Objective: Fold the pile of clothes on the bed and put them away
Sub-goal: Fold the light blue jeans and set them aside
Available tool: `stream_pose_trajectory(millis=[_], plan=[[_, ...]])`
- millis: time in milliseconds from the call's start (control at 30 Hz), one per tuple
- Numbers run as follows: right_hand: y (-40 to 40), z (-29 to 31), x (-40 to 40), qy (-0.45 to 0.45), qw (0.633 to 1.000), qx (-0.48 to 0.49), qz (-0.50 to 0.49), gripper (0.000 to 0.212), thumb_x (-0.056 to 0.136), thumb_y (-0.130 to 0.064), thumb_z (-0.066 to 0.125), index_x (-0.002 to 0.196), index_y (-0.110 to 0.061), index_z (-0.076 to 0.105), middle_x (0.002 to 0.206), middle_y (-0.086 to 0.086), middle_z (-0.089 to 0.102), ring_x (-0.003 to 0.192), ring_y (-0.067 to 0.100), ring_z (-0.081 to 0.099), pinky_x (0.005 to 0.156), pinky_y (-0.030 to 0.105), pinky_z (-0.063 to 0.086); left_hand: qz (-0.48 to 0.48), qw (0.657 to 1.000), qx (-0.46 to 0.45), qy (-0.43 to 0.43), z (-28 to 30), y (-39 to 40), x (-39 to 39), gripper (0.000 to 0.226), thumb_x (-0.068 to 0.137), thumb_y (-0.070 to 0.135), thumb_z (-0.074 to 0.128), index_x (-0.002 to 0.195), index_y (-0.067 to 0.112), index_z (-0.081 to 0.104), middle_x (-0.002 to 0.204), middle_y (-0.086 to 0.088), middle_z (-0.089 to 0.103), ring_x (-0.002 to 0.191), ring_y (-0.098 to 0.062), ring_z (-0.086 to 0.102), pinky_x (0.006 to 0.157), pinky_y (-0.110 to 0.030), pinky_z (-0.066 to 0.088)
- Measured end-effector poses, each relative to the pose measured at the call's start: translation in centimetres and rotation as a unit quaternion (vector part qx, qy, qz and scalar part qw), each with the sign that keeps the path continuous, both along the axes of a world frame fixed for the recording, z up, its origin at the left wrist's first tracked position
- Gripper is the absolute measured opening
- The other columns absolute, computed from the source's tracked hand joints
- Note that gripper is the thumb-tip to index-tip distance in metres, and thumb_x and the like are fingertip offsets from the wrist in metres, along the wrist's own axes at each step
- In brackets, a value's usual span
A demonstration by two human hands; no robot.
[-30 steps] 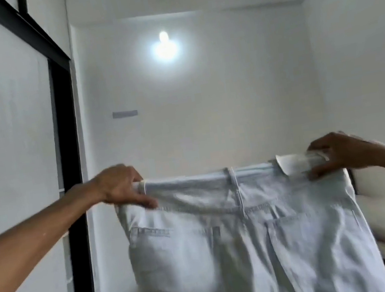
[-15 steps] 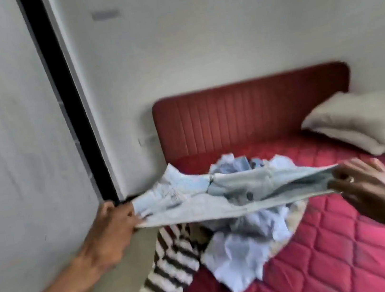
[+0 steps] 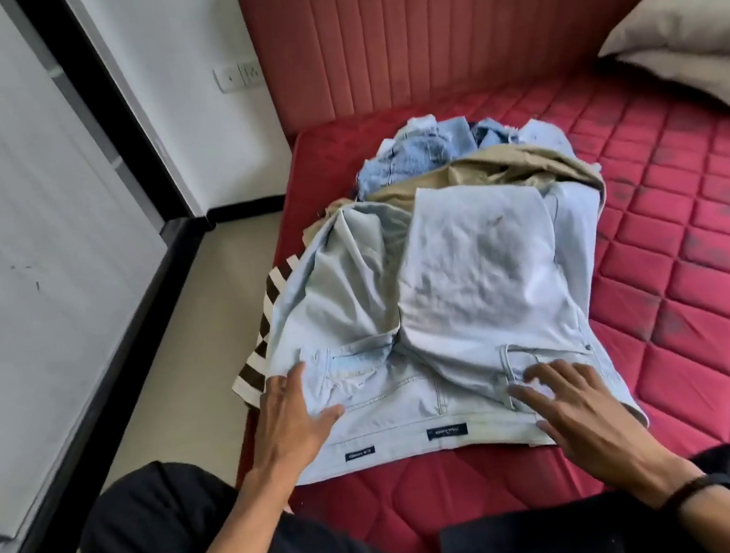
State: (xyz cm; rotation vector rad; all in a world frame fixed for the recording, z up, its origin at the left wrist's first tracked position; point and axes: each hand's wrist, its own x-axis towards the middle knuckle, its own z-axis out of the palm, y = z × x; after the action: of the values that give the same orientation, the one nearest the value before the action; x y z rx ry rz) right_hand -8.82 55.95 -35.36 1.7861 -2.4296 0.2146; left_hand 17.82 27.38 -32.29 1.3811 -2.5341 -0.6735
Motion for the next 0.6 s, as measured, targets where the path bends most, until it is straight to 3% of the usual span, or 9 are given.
stream_pose_trajectory(millis=[67, 133, 200, 267, 333, 367, 433, 500, 600], plan=[[-1.2, -0.7, 0.1, 0.019, 1.000, 0.007, 0.015, 0.096, 0.061, 0.005, 0.074, 0.148, -0.027, 0.051, 0.138, 0.008, 0.049, 0.117, 0.033, 0.050, 0.091, 0.042, 0.042, 0.035, 0.996, 0.062, 0.053, -0.9, -0.5, -1.4, 0.091, 0.086, 0.045, 0.079, 0.159, 0.018, 0.032, 0.153, -0.010, 0.047, 0.140, -0.030, 0.046, 0.112, -0.041, 0.041], [-2.1, -1.0, -0.4, -0.008, 1.000, -0.015, 0.006, 0.101, 0.060, 0.012, 0.064, 0.152, -0.026, 0.046, 0.140, 0.012, 0.049, 0.116, 0.035, 0.053, 0.090, 0.044, 0.048, 0.059, 0.989, 0.061, 0.125, -1.0, -1.1, -2.0, 0.074, 0.088, 0.037, 0.079, 0.151, 0.015, 0.048, 0.141, -0.004, 0.062, 0.130, -0.025, 0.058, 0.105, -0.036, 0.047], [-3.0, -0.6, -0.8, -0.086, 0.993, -0.075, -0.036, 0.079, 0.077, 0.011, 0.063, 0.147, -0.025, 0.053, 0.132, 0.006, 0.058, 0.104, 0.028, 0.062, 0.078, 0.041, 0.054, 0.060, 0.981, 0.041, 0.181, -0.6, -1.3, -2.3, 0.036, 0.089, 0.028, 0.079, 0.121, 0.015, 0.072, 0.099, 0.016, 0.075, 0.093, -0.006, 0.070, 0.079, -0.022, 0.051], [-4.1, 0.7, -0.8, -0.199, 0.948, -0.217, -0.118, 0.034, 0.097, -0.006, 0.064, 0.126, -0.023, 0.067, 0.101, 0.003, 0.071, 0.079, 0.015, 0.064, 0.065, 0.034, 0.050, 0.041, 0.977, 0.016, 0.207, -0.1, -1.2, -2.6, 0.010, 0.091, 0.025, 0.077, 0.085, 0.017, 0.075, 0.060, 0.019, 0.060, 0.058, -0.003, 0.055, 0.056, -0.021, 0.041], [-4.5, 2.5, -0.8, -0.303, 0.862, -0.362, -0.187, 0.006, 0.101, -0.021, 0.064, 0.100, -0.021, 0.070, 0.067, 0.011, 0.062, 0.053, 0.013, 0.047, 0.052, 0.028, 0.039, 0.025, 0.971, -0.008, 0.237, 0.5, -0.9, -2.9, 0.016, 0.093, 0.025, 0.075, 0.079, 0.016, 0.073, 0.062, 0.014, 0.064, 0.059, -0.011, 0.059, 0.055, -0.024, 0.043], [-4.5, 3.2, -0.9, -0.324, 0.834, -0.399, -0.200, 0.010, 0.099, -0.026, 0.066, 0.092, -0.020, 0.068, 0.060, 0.015, 0.056, 0.049, 0.012, 0.039, 0.048, 0.027, 0.034, 0.020, 0.969, -0.023, 0.245, 0.7, -0.7, -3.0, 0.014, 0.093, 0.025, 0.075, 0.083, 0.016, 0.075, 0.068, 0.012, 0.068, 0.065, -0.012, 0.063, 0.057, -0.022, 0.045], [-4.2, 3.7, -1.1, -0.341, 0.848, -0.369, -0.171, 0.018, 0.089, -0.036, 0.077, 0.088, -0.020, 0.069, 0.058, 0.014, 0.051, 0.049, 0.008, 0.036, 0.047, 0.026, 0.033, 0.008, 0.969, -0.037, 0.246, 0.9, -0.5, -3.0, 0.012, 0.094, 0.025, 0.075, 0.087, 0.015, 0.076, 0.074, 0.010, 0.071, 0.070, -0.010, 0.066, 0.060, -0.016, 0.046], [-3.5, 3.2, -1.0, -0.343, 0.904, -0.235, -0.099, 0.042, 0.071, -0.046, 0.093, 0.104, -0.030, 0.072, 0.071, 0.000, 0.059, 0.059, 0.007, 0.050, 0.056, 0.024, 0.042, 0.002, 0.969, -0.020, 0.246, 0.6, -0.5, -2.8, 0.012, 0.094, 0.026, 0.074, 0.089, 0.015, 0.076, 0.074, 0.009, 0.072, 0.069, -0.009, 0.067, 0.060, -0.020, 0.049], [-3.1, 0.7, -1.2, -0.261, 0.965, 0.005, 0.041, 0.084, 0.072, -0.052, 0.090, 0.145, -0.044, 0.050, 0.116, -0.015, 0.058, 0.104, 0.013, 0.058, 0.088, 0.031, 0.051, 0.002, 0.970, -0.009, 0.245, 0.4, -0.4, -2.7, 0.010, 0.094, 0.027, 0.074, 0.093, 0.018, 0.077, 0.077, 0.010, 0.074, 0.071, -0.010, 0.069, 0.063, -0.030, 0.053]])
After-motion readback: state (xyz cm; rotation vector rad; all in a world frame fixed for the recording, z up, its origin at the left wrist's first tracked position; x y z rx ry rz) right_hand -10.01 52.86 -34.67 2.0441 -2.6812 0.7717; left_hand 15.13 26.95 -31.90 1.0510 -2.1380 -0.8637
